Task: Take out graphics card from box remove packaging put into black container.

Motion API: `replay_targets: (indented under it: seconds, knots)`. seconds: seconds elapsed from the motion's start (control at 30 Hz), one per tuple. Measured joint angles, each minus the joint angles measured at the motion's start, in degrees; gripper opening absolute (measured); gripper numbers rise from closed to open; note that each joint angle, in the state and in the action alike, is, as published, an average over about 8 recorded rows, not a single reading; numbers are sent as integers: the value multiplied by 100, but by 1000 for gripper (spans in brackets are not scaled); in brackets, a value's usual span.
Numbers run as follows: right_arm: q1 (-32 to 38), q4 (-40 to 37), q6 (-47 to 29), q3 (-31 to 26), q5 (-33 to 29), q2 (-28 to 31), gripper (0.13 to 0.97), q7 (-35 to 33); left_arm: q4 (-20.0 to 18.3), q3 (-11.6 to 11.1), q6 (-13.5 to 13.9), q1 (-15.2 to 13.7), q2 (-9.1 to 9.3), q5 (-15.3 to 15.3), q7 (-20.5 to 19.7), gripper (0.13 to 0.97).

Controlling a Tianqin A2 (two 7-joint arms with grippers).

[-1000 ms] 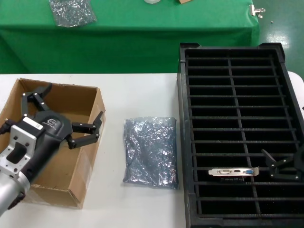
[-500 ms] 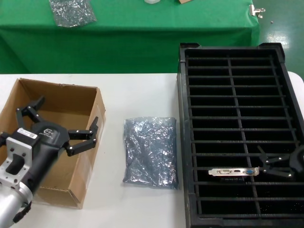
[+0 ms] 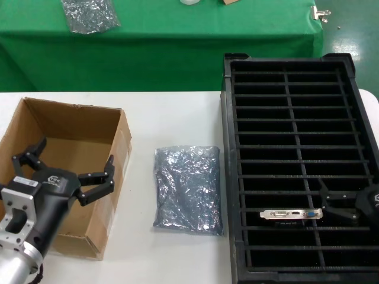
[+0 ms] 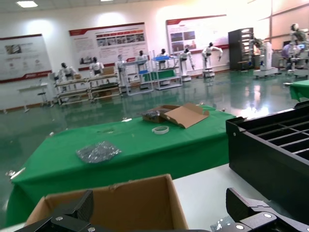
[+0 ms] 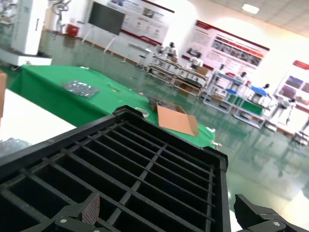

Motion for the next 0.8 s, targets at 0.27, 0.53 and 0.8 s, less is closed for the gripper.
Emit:
replay_targets:
  seconds: [0.27,0.53,0.8]
  knots:
    - [-22,-33,357,-131,44,-196,966,400,82,-19,-262,165,150,-333,197,966]
    - [-43,-65,716,-258,87,-390,966,802,163,-39,-517,329,299,-658,391,966]
    - [-63,-95,1037,-375,126,-562,966,1162,234,-56,-748,474,431,-952,566,966]
